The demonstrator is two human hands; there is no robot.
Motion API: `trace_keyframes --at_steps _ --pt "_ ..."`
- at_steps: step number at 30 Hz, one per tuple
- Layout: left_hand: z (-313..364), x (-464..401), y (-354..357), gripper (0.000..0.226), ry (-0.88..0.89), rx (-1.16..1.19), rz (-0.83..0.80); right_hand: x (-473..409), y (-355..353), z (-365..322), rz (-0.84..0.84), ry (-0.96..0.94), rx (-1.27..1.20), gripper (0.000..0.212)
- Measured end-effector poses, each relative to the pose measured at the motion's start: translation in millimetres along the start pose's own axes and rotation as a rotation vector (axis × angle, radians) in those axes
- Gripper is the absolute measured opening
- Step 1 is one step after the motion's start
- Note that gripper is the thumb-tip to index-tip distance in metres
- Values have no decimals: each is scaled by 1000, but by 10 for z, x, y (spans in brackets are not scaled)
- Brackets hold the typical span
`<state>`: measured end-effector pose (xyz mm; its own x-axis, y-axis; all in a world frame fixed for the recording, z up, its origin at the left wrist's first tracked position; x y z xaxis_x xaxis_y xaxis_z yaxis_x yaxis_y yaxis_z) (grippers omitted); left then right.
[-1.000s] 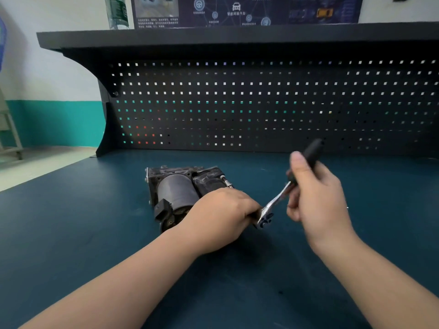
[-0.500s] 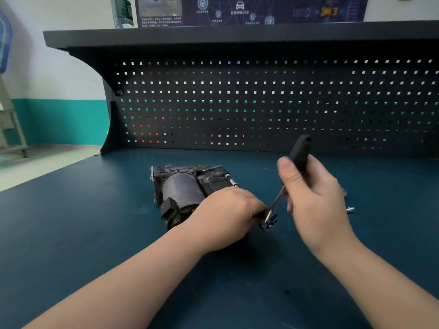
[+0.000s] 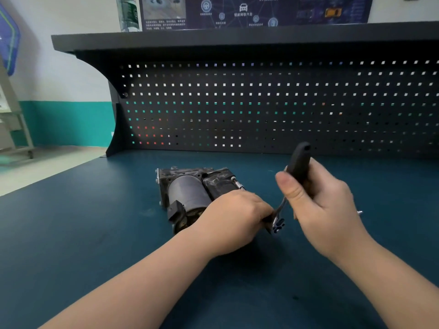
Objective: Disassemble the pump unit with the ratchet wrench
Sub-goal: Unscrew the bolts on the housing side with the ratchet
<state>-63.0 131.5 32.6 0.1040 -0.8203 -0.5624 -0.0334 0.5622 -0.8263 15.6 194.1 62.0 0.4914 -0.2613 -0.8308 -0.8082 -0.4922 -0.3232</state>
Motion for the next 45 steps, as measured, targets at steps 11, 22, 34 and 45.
trace_keyframes --at_steps 11,22,34,45 --pt "-46 -10 23 30 -46 67 -47 509 17 814 605 937 -720 35" --pt "-97 11 49 22 -76 33 -47 152 -96 402 362 428 -348 38" --pt "-21 -5 43 16 32 -15 -117 25 166 -195 -134 -216 194 25" --pt "-71 -14 -7 30 -57 14 -23 385 -50 750 590 866 -676 40"
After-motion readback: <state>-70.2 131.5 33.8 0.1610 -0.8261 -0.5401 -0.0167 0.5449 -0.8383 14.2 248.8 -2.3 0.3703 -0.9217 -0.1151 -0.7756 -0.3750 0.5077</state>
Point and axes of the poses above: each hand's wrist, its own x-axis away from the middle knuckle, its own y-axis out of the palm, z = x × y, the point moved 8 cm from there along -x, towards the middle knuckle, and after that the axes turned 10 degrees about -y, right-handed, at the moved point
